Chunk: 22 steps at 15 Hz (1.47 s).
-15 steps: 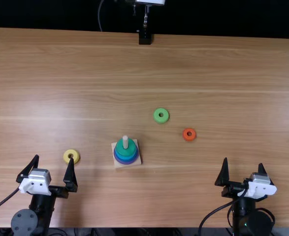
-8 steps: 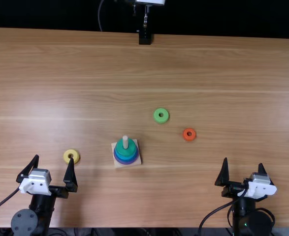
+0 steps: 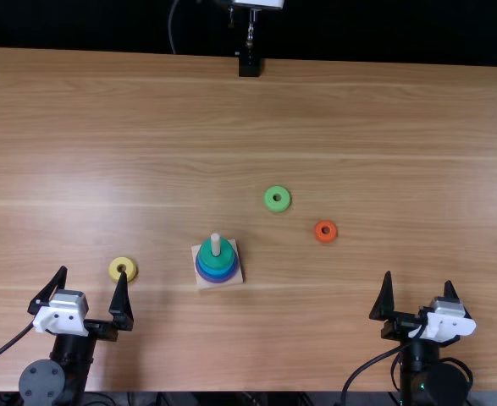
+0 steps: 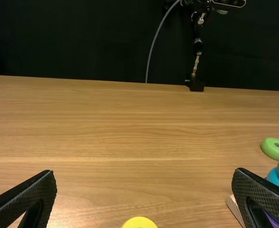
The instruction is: Build the Hanoi tower: stack the rings onto the peg from bottom to top in this color order: purple, dark blue, light blue, dark green, light green, yellow, orange.
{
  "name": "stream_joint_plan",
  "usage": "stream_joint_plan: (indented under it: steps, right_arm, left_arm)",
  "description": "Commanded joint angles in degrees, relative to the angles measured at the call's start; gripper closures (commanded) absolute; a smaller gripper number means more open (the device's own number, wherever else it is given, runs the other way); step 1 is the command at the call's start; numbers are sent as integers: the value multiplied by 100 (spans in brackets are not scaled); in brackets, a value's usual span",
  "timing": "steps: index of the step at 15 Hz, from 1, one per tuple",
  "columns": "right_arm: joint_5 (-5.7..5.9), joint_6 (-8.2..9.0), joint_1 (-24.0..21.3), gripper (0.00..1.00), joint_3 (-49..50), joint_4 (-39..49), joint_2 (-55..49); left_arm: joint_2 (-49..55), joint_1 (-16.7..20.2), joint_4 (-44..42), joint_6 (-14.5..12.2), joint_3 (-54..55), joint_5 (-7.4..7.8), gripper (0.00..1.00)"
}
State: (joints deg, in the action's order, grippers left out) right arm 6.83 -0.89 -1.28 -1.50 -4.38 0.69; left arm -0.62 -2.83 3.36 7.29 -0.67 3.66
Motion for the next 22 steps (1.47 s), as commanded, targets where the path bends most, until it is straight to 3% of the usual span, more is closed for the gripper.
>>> stream_joint_plan:
  steps: [1, 3, 5, 6, 8, 9, 13, 17, 21, 22]
  right_arm:
    - [-8, 78, -48, 0, -281, -11, -69]
    - [-40, 57, -39, 0, -835, 242, 107]
    - [-61, 46, 75, 0, -1494, 759, 1083]
    - [-251, 46, 189, 0, -1793, 907, 1610]
    - [-788, 57, 444, 0, -2443, 949, 2638]
    - [-873, 57, 471, 0, -2768, 959, 3245]
    - [-873, 4, 1367, 0, -4236, 896, 5231]
    - [-841, 15, 1965, 0, -5326, 559, 7024]
    - [-852, -38, 2035, 0, -6161, 284, 8764]
    - [-852, -49, 2035, 0, -6424, -180, 9195]
  left_arm:
    - [62, 55, 171, -86, 67, 119, 0]
    - [62, 55, 171, -86, 67, 119, 0]
    - [62, 55, 171, -86, 67, 119, 0]
    - [62, 55, 171, -86, 67, 119, 0]
    - [62, 55, 160, -86, 67, 119, 0]
    - [62, 55, 171, -86, 67, 119, 0]
    - [62, 55, 171, -86, 67, 119, 0]
    - [62, 55, 171, -86, 67, 119, 0]
    - [62, 55, 171, -86, 67, 119, 0]
    - [62, 55, 171, -86, 67, 119, 0]
